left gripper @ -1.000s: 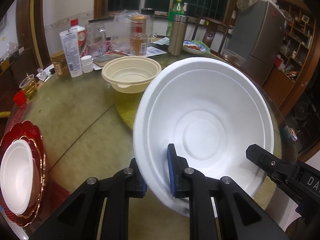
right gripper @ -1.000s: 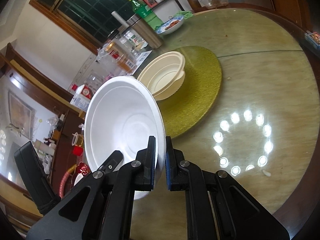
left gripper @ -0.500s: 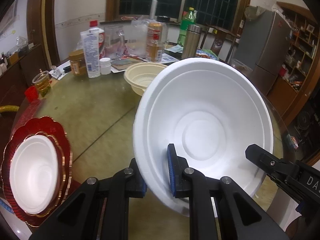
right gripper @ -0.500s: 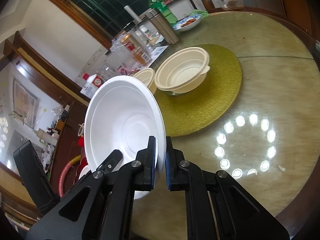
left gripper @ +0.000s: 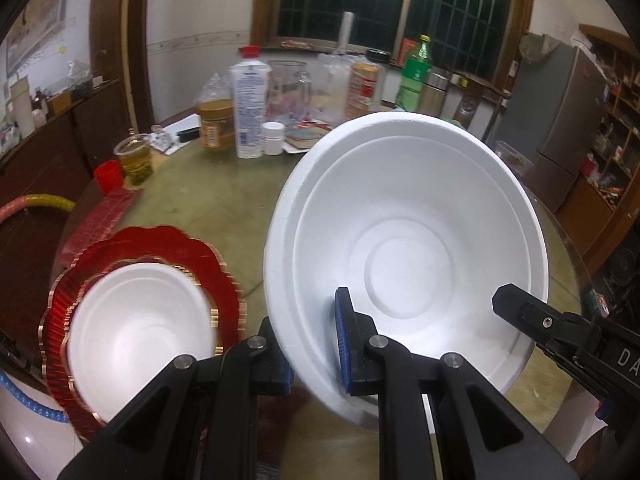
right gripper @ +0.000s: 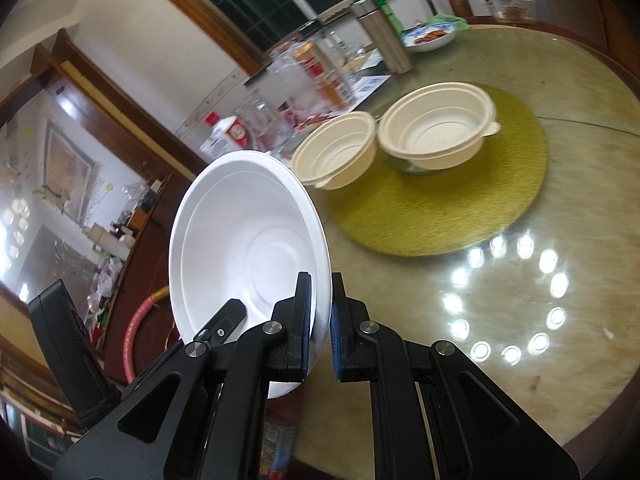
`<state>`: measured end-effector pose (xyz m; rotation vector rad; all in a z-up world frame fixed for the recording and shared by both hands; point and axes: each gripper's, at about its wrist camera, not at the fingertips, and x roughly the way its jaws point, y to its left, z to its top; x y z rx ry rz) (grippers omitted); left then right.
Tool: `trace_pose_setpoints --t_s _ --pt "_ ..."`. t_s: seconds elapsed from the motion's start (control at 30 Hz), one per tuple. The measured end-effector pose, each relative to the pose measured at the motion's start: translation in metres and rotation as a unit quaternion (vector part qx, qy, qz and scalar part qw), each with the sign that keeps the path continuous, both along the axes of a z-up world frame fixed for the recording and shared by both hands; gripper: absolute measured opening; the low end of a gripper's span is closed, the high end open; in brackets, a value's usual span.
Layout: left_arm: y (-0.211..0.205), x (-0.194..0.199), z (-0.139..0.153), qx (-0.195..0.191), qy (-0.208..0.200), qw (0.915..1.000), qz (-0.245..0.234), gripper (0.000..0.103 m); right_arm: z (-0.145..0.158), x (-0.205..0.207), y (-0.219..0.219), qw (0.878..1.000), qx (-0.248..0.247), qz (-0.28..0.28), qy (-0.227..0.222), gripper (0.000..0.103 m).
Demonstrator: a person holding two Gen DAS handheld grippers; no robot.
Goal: Organize plates and bowls
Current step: 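Carry the large white bowl with the right gripper toward the red plate stack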
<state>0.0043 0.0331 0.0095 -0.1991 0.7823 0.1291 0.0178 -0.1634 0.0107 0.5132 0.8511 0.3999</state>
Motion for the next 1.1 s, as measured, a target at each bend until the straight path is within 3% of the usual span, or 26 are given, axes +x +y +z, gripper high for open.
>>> trace_pose_setpoints --t_s 0.57,1.1 --pt "0.068 -0.032 0.004 0.002 -0.005 0.9973 0.073 0.016 0.005 -0.001 0.078 0.997 -0.004 0.082 -0.007 0.008" --pt "0.129 -0.057 -0.006 -0.006 0.015 0.9924 0.122 0.016 -0.002 -0.006 0.155 0.987 -0.02 0.159 0.008 0.008"
